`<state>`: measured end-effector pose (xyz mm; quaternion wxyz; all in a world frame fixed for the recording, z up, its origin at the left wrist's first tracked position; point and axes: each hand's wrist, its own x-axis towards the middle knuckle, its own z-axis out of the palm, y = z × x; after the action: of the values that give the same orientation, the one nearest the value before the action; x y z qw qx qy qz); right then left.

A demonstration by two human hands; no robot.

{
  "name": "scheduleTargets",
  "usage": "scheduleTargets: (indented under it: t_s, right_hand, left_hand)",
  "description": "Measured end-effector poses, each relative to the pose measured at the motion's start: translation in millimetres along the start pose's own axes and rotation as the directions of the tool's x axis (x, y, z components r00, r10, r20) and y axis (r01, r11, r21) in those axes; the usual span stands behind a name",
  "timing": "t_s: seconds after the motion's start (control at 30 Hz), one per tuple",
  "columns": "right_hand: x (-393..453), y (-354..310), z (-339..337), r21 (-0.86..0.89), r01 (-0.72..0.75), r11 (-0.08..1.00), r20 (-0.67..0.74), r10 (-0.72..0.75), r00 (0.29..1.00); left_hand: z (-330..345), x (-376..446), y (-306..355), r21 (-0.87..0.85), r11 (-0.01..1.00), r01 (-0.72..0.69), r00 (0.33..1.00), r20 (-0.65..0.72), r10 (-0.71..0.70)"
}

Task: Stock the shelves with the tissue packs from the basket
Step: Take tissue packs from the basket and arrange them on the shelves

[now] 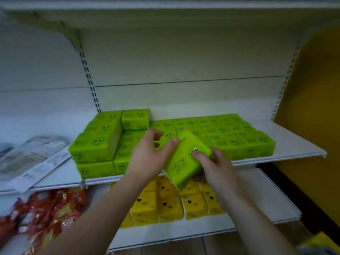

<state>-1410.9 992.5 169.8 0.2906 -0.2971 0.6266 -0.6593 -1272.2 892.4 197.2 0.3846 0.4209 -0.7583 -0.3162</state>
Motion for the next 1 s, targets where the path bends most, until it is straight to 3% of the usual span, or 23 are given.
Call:
scheduleTargets:
  t_s: [0.1, 0.17, 0.27, 0.33, 0.43, 0.5, 0.6, 0.73, 0.87, 1.0]
  right_hand:
    - [34, -7, 57, 0.019, -0.049, 0.999, -0.057, 0.05, 0.997]
    - [55, -9, 93, -0.012, -0.093, 0.996, -0.055, 0.092, 0.994]
    - [87, -7, 144, -0.101, -0.11, 0.989, -0.054, 0.105, 0.993]
    - [116, 7, 175, -0.208, -0.111, 0.972, -0.087, 0.095, 0.992]
    - [129, 5, 207, -0.332, -0.156, 0.93, -0.165, 0.105, 0.981]
    - [133, 3, 217, -0.518, -0.121, 0.847, -0.213, 0.01, 0.977]
    - [135, 8, 226, -0.763, -0.007, 0.647, -0.163, -0.181, 0.97]
    - [144, 7, 223, -0.8, 0.029, 0.6, -0.079, -0.153, 0.985]
    - [140, -5, 190, -0.773, 0.157, 0.614, -0.018, -0.269, 0.963]
    - [109, -12, 113, -0.668, 0.278, 0.691, -0.051, -0.415, 0.908]
  left_hand:
    - [-43, 12, -23, 0.372, 0.912, -0.175, 0.966, -0.112, 0.231]
    - [-72, 33, -44, 0.598, 0.786, -0.154, 0.943, -0.148, 0.298]
    - [-111, 78, -74, 0.77, 0.637, 0.01, 0.99, -0.098, 0.102]
    - [-124, 104, -97, 0.819, 0.572, -0.029, 0.999, 0.041, -0.009]
    - [-126, 126, -123, 0.801, 0.592, -0.088, 0.977, 0.185, -0.105]
    - [-124, 132, -131, 0.772, 0.629, -0.09, 0.973, 0.202, -0.108]
    - [-124, 133, -134, 0.743, 0.664, -0.083, 0.975, 0.2, -0.101]
    - [-126, 136, -137, 0.722, 0.688, -0.07, 0.972, 0.205, -0.117]
    - [-106, 127, -107, 0.6, 0.791, -0.117, 0.991, 0.025, 0.128]
    - [-49, 89, -50, 0.326, 0.893, -0.311, 0.933, -0.073, 0.352]
